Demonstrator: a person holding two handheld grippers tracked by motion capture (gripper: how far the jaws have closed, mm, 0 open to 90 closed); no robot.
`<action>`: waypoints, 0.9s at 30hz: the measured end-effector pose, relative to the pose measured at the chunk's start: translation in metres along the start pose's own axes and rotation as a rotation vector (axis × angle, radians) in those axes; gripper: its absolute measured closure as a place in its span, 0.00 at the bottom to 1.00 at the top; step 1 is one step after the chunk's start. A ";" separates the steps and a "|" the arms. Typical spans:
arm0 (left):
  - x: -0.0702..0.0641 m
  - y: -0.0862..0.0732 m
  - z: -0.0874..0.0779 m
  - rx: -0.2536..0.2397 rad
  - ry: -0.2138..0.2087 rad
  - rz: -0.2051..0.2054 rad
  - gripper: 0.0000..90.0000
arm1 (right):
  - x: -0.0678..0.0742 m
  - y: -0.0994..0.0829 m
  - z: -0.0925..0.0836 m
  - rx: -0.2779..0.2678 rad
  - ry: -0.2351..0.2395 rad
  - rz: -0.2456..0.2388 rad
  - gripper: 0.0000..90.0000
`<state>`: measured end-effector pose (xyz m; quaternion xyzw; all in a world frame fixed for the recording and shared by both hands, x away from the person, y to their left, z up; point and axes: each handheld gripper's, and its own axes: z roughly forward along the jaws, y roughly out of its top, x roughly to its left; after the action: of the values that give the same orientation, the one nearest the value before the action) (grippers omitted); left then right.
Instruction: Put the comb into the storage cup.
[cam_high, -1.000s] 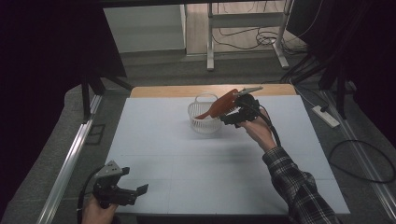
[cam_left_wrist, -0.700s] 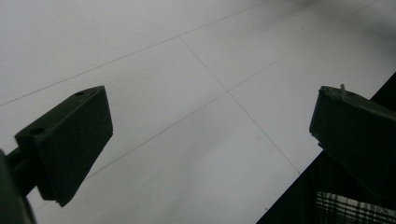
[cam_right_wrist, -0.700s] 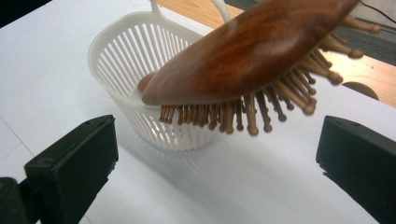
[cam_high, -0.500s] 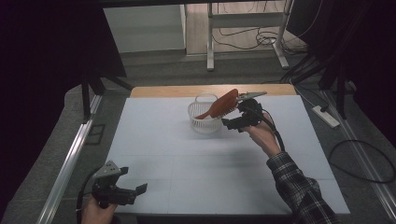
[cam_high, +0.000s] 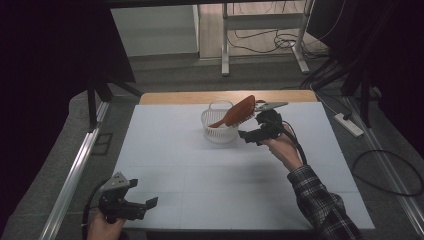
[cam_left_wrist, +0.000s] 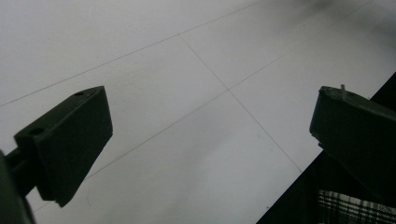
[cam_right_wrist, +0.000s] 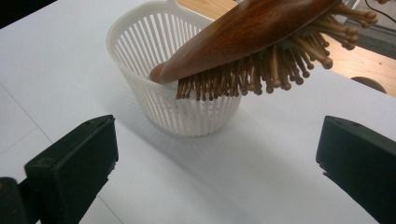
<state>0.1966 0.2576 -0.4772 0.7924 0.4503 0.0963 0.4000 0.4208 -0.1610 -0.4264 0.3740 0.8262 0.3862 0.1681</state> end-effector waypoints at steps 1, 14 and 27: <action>0.000 0.000 0.000 0.000 -0.001 0.001 0.00 | 0.000 -0.001 -0.001 -0.001 0.000 -0.002 0.00; 0.000 0.000 0.000 0.000 -0.007 0.003 0.00 | 0.005 -0.007 -0.012 0.001 0.020 -0.011 0.00; 0.000 0.001 0.001 0.007 -0.017 0.005 0.00 | 0.005 -0.018 -0.018 0.014 0.028 -0.013 0.00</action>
<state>0.1974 0.2572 -0.4773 0.7956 0.4454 0.0891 0.4009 0.3987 -0.1734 -0.4284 0.3645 0.8336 0.3844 0.1564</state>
